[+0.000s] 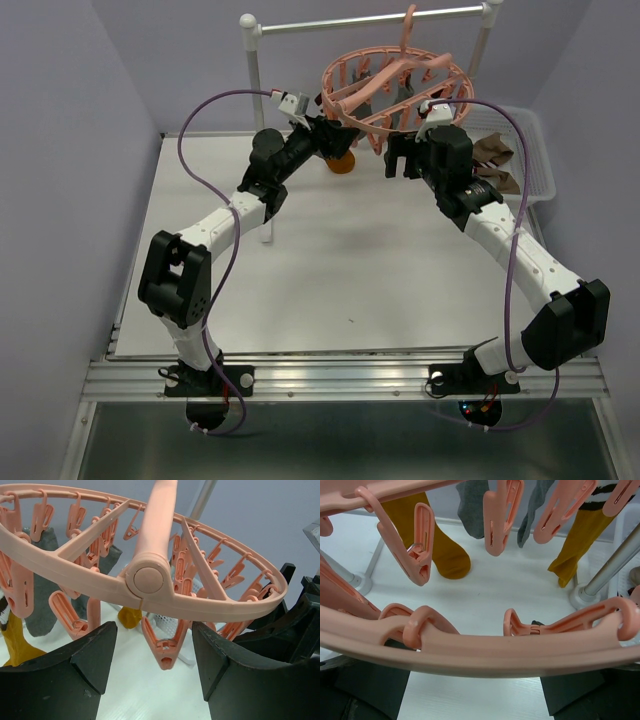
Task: Clip the socks to the hanger
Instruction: Open the clamp at the hanger.
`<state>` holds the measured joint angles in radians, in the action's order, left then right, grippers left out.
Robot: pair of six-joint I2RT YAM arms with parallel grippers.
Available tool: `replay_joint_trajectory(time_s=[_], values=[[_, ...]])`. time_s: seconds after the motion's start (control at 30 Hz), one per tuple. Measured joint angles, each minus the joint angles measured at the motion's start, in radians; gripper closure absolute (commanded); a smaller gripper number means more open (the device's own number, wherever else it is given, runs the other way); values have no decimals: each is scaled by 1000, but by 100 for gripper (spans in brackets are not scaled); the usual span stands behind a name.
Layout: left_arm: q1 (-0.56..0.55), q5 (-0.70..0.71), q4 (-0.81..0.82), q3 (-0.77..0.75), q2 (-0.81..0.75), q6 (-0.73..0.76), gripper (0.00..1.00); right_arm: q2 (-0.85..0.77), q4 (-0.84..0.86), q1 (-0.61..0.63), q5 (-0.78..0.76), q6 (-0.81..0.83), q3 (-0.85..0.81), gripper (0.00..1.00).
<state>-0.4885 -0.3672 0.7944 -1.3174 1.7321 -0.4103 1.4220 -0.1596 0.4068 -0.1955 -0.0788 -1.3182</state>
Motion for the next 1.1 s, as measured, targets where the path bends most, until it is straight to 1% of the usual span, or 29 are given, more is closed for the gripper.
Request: replay_joint_trajectory(time_s=[0.3, 0.4, 0.8, 0.93, 1.1], values=[[-2, -5, 0, -7, 0, -8, 28, 0, -10, 0, 10, -8, -3, 3], [-12, 17, 0, -7, 0, -8, 28, 0, -13, 0, 12, -12, -3, 3], [-89, 264, -90, -9, -4, 29, 32, 0, -13, 0, 14, -24, -3, 3], [-99, 312, -101, -9, -19, 45, 32, 0, -14, 0, 18, -27, -3, 3], [-100, 330, -105, -9, -39, 53, 35, 0, -14, 0, 20, -27, -3, 3]])
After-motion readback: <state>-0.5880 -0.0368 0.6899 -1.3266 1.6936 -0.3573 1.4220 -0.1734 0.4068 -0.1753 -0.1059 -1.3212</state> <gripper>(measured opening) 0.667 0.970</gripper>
